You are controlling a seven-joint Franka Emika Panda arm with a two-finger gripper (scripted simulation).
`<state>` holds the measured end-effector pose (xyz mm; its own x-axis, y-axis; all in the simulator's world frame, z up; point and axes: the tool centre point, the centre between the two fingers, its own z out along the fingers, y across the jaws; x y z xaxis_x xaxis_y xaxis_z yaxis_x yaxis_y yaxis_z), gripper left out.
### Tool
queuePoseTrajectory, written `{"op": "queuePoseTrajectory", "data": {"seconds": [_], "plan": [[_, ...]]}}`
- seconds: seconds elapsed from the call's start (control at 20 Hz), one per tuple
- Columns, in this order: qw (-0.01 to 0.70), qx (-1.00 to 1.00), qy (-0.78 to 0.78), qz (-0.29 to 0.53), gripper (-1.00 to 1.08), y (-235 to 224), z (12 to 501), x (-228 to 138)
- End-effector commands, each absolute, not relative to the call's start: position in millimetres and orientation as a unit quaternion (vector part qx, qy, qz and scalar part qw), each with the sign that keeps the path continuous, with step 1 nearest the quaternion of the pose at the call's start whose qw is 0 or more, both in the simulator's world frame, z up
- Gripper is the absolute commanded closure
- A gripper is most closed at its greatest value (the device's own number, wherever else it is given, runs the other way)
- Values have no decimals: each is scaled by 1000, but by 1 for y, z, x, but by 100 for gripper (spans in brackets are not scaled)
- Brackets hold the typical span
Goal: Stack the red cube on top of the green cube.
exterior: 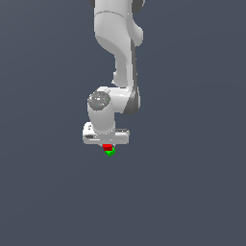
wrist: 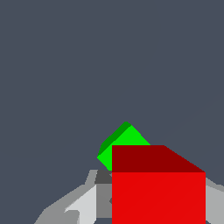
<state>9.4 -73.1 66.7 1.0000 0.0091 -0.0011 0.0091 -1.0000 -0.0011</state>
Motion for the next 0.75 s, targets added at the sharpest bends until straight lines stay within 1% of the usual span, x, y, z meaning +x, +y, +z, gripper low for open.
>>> {"op": "queuePoseTrajectory", "data": {"seconds": [0.0, 0.2, 0.25, 0.7], "plan": [[0, -1000, -4, 0, 108, -70, 65, 15], [0, -1000, -4, 0, 108, -69, 64, 17], [0, -1000, -4, 0, -92, -69, 64, 17], [0, -1000, -4, 0, -92, -69, 64, 17]]}}
